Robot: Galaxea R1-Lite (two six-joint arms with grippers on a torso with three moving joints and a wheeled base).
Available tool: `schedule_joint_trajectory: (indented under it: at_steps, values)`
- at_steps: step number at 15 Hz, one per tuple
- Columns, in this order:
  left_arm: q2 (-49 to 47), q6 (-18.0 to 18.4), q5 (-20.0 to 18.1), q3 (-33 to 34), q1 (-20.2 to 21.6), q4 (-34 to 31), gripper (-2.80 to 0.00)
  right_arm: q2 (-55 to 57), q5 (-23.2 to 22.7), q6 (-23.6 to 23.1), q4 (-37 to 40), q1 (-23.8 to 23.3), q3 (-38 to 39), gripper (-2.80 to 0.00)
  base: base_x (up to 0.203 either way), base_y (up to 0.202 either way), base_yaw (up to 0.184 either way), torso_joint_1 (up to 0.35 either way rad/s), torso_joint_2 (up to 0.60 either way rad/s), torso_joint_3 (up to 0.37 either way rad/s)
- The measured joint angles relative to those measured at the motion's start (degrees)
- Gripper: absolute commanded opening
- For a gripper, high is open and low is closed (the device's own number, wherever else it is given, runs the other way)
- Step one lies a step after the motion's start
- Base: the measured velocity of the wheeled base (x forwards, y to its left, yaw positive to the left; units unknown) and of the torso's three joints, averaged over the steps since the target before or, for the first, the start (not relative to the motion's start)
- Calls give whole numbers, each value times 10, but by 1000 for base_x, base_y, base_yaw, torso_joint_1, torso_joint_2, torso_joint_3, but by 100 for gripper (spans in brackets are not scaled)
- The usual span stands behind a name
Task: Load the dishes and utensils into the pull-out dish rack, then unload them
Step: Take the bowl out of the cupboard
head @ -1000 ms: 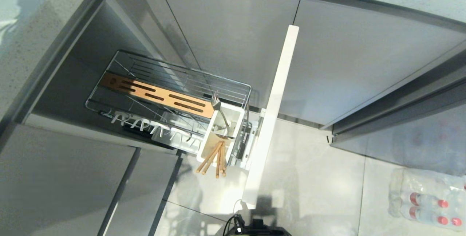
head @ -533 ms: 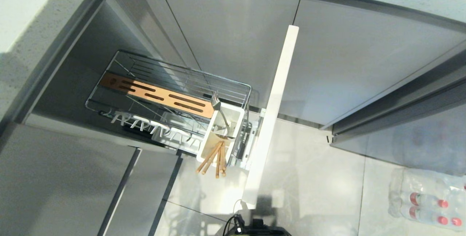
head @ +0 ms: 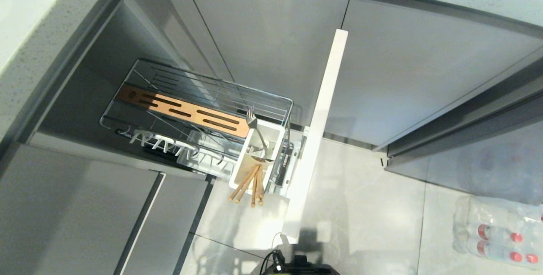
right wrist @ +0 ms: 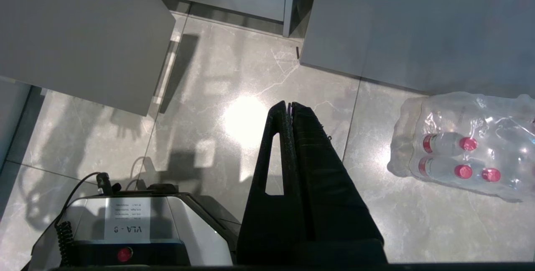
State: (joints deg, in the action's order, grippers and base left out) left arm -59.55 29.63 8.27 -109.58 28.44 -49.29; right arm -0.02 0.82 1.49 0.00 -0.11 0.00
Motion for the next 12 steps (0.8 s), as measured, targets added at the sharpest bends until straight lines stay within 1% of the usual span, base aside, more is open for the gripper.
schedule_joint_trajectory:
  at_steps: [1, 3, 4, 6, 9, 10, 12]
  values:
    - [-10, 11, 6, -1, 20, -49, -280, 0, 0, 0, 0, 0, 0, -280, 0, 0, 0, 0, 0, 0]
    - [-32, 16, 25, -3, 39, -120, -280, 0, 0, 0, 0, 0, 0, -280, 0, 0, 0, 0, 0, 0]
    - [-44, 16, 36, -4, 43, -144, -280, 0, 0, 0, 0, 0, 0, -280, 0, 0, 0, 0, 0, 0]
    - [-58, 9, 40, -5, 52, -157, -280, 0, 0, 0, 0, 0, 0, -280, 0, 0, 0, 0, 0, 0]
    - [-69, -30, 38, -9, 61, -168, -280, 0, 0, 0, 0, 0, 0, -280, 0, 0, 0, 0, 0, 0]
    - [-73, -39, 38, -13, 62, -190, -280, 0, 0, 0, 0, 0, 0, -280, 0, 0, 0, 0, 0, 0]
    - [-80, -74, 38, -18, 65, -220, -280, 0, 0, 0, 0, 0, 0, -280, 0, 0, 0, 0, 0, 0]
